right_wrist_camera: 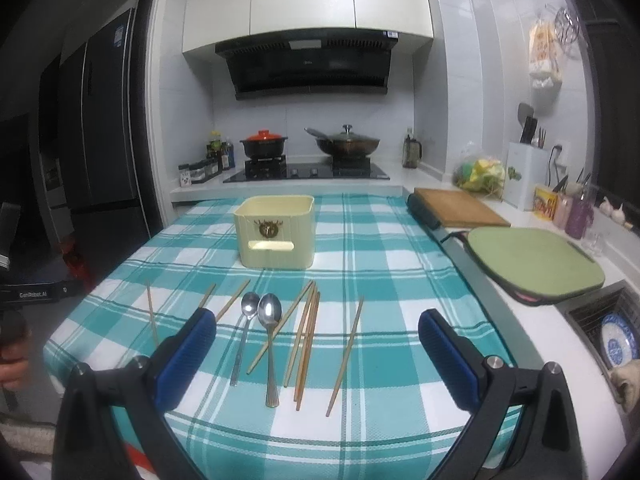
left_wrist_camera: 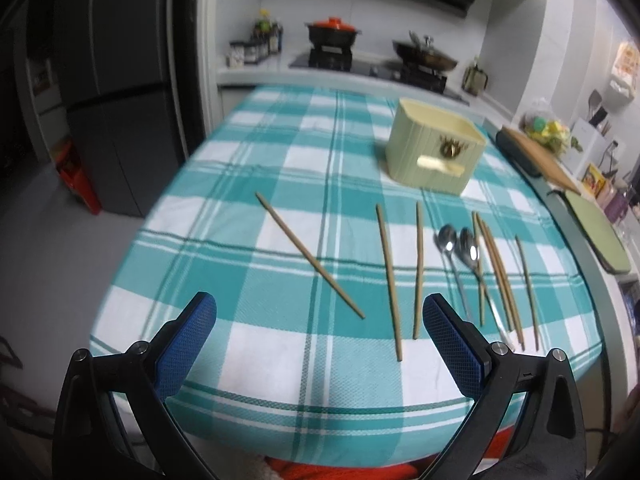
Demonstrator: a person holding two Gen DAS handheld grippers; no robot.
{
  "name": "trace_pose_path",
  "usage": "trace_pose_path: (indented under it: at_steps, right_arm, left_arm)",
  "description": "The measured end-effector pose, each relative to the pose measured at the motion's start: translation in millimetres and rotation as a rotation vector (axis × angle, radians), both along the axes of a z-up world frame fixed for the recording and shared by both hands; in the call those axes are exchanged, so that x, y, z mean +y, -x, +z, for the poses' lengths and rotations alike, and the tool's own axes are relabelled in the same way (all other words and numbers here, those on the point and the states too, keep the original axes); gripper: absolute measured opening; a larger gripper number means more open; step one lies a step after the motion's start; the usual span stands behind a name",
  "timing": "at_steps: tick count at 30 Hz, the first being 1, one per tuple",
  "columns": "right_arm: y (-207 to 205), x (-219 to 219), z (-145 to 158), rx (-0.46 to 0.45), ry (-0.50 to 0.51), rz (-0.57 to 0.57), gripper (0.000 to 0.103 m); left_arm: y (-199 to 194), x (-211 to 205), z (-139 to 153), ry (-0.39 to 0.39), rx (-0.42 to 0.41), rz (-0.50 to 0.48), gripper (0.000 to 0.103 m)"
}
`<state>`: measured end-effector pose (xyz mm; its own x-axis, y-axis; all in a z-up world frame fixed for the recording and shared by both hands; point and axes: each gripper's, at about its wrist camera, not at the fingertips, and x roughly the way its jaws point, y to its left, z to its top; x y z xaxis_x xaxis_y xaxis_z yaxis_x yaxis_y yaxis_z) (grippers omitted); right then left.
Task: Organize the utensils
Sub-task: 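Grasp a loose chopstick with the left gripper while the right gripper grasps another chopstick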
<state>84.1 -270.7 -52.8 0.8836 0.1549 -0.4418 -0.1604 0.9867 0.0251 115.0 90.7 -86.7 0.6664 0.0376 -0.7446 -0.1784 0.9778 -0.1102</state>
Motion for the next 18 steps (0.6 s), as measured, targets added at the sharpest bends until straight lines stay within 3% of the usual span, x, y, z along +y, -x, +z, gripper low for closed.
trace_pose_path:
  at_steps: [9,12,18]
  right_arm:
    - [-65.1,-23.9,-57.4,0.191,0.034,-0.067,0.102]
    - [-83.5,-27.5,-68.9,0.247,-0.01,-0.066,0.091]
    - [-105.6,-31.6,-89.5,0.325,-0.061,-0.062,0.085]
  left_arm:
    - [-57.9,24.3,-41.1,0.016,0.104,0.056,0.103]
    - [-83.6,40.6,-52.3,0.054,0.132,0.093,0.103]
    - [-136.7,64.7,-89.8,0.08,0.229,0.175,0.103]
